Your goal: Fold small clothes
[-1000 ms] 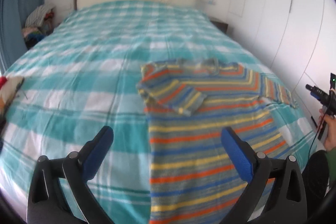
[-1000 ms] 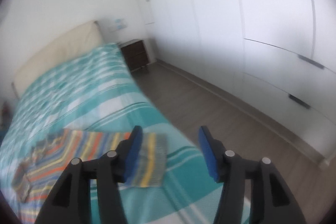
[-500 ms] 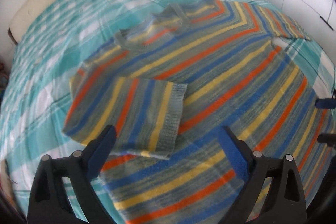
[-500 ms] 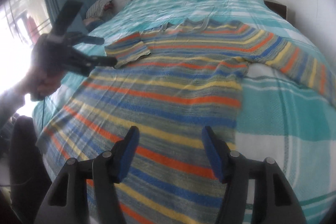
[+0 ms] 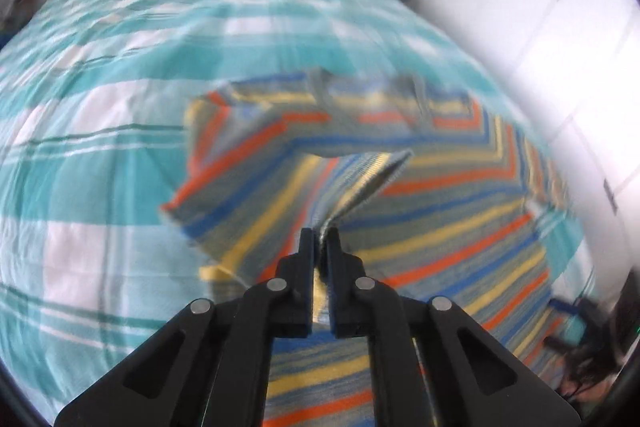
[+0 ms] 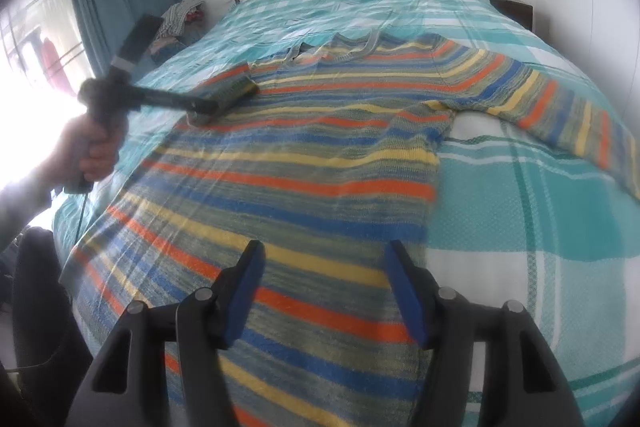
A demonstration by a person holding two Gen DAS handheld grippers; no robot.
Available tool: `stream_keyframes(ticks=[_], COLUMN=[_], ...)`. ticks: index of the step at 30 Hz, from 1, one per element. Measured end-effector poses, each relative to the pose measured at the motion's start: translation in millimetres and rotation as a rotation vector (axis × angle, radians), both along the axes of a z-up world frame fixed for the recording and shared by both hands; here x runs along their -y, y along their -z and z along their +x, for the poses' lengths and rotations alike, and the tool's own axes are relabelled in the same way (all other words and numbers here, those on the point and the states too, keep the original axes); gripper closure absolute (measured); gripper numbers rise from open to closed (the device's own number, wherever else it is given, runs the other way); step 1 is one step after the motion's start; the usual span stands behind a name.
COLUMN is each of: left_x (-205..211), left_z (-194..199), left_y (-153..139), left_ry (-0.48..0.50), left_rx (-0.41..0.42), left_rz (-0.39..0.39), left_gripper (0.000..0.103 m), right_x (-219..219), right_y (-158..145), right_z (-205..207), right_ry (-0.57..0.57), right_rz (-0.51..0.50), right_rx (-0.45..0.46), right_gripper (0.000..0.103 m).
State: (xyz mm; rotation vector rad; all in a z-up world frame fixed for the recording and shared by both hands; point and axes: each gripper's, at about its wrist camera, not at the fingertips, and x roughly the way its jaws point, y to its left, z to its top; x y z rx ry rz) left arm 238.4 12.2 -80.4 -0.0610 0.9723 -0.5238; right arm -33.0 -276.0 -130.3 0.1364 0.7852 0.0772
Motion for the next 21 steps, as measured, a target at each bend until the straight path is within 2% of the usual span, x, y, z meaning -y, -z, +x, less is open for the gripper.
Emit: stream_keyframes(ticks=[2,3,6,8,10,14,18,21], left_x=[-59,-88,-165,-198,-215,-223,-238,-249], left_z=[10,15,23,22,18,11,9,12], left_y=[-13,-16,-10,3,15,39,47,58], left_ry=[-0.182,-0.277,-0.517,-0.61,-0.645,-0.68,-0.727,-0.746], left_rx=[-0.013,-0.018,-0.033,-0.062,-0.076,-0.108,-0.118,-0.142], left_rz=[-0.102,-0.123,-0.101,-0.092,-0.077,-0.07,-0.106,-0.079], left_gripper=[0.099,0.099,0.099,0.099,0.099,0.1,0.103,0.103], right_x=[-3,-4,-8,-10,-13,-18,-17,-16], right_y=[0,1,3,5,8,11,12,13], right_z=[-1,-1,2,4,6,7,7,7], right_ry=[-0.002,-0.006,-0.013,-0.021,-0.026,-0.028,-0.027,-0.026], right_rz=[-0.018,-0.024,-0.026,-0.027,-0.038,-0.068,-0.071,-0.07], right_rx=[0.0,-0.003,-0.011,-0.015,-0.022,-0.029,-0.028,-0.03], right_gripper=[0.041,0.041,0.041,0.041,0.041,0.041,0.041,0.041])
